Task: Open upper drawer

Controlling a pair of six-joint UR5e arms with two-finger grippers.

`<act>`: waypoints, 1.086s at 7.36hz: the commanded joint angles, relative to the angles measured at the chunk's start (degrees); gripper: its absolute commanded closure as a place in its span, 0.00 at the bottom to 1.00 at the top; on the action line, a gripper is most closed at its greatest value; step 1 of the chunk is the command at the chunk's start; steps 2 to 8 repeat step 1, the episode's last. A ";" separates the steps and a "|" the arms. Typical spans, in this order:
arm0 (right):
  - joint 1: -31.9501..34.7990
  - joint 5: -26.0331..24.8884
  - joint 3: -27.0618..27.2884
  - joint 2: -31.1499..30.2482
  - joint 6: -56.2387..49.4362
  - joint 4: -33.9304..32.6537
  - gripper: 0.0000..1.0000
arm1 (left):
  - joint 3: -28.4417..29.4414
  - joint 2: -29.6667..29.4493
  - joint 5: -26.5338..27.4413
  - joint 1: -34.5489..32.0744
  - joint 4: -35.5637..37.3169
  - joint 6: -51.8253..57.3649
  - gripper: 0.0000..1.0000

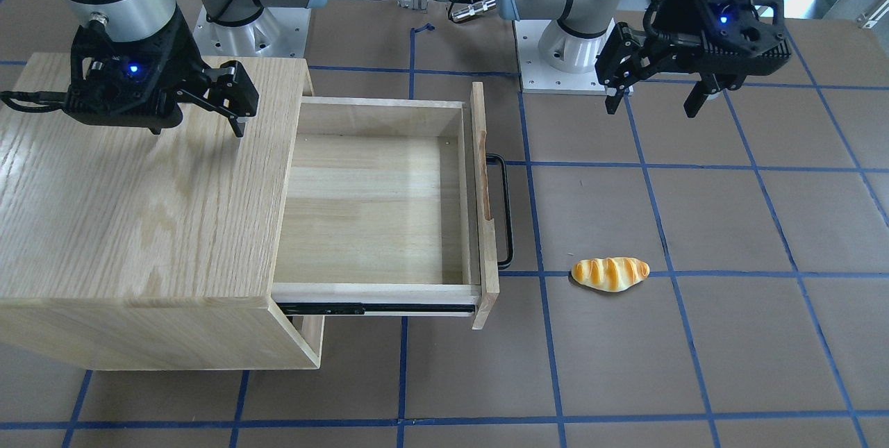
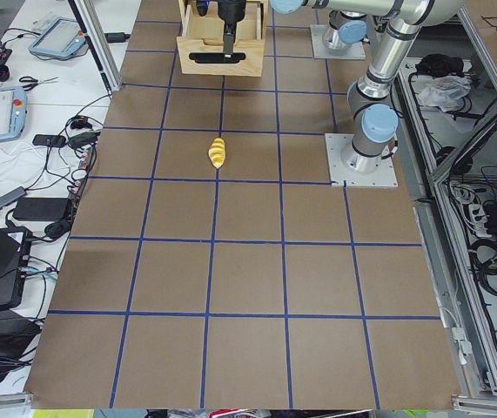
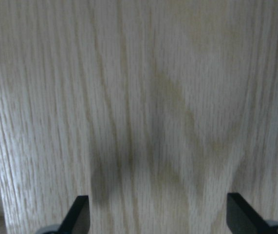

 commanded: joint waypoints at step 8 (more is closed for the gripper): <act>0.05 0.00 0.00 0.00 0.03 0.00 0.00 | 0.00 0.01 0.00 -0.09 0.00 0.00 0.00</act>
